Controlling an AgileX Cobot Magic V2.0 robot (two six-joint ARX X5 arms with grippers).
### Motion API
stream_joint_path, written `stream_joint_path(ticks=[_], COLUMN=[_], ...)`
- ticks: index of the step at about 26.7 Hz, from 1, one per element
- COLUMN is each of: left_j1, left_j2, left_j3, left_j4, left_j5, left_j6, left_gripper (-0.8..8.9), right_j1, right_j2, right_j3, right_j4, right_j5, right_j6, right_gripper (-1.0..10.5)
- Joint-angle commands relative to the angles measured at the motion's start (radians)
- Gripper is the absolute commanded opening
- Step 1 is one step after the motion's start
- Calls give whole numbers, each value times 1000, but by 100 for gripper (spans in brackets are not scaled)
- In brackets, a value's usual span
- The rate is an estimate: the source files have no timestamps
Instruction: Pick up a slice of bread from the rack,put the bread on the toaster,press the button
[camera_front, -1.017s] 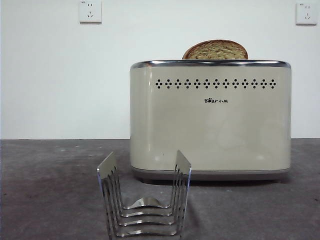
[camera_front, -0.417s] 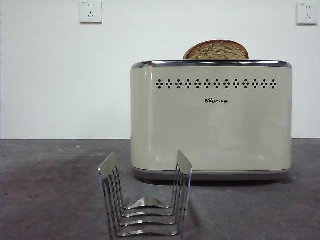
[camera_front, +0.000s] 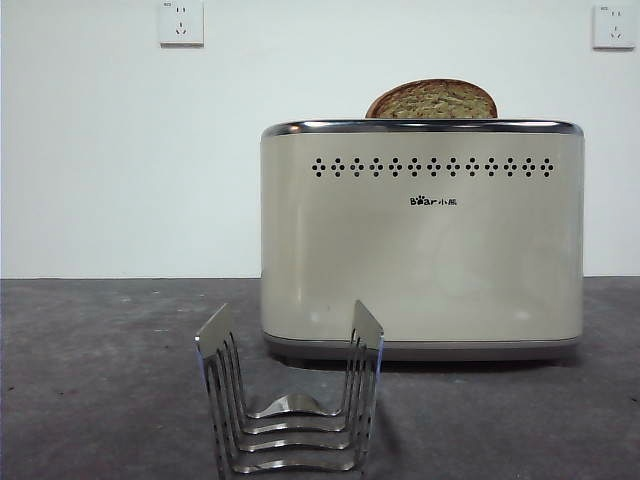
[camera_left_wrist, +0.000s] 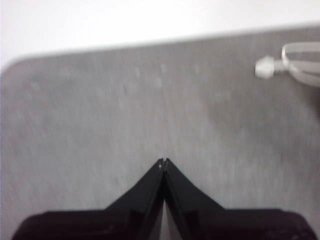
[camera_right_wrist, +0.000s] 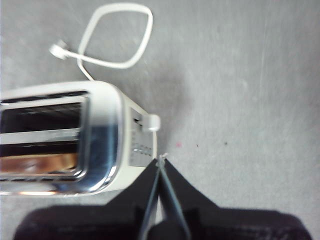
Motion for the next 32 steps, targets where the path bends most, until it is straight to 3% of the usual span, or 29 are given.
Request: stream_joint_path(ticks=[1,12,23,32], left_j1=[9,74,74,74], left_j2=[-74,-243,-241,-201], left_j3=[-76,-179,-178,-178], left_j4=[22,53,44,43], left_j5=[0,31,52,52], left_j6=[0,-32,-29,-29], left_gripper=[-3,-3,-3,-3], right_j1=[1,1,1,1], right_j2=[53,202,228,228], right_j3=[2,2,2,2], right_j4=[-6,207,457,496], right_j5=[1,52,147,154], right_j6=[-5,-5,-5,-5], right_gripper=[0,0,0,0])
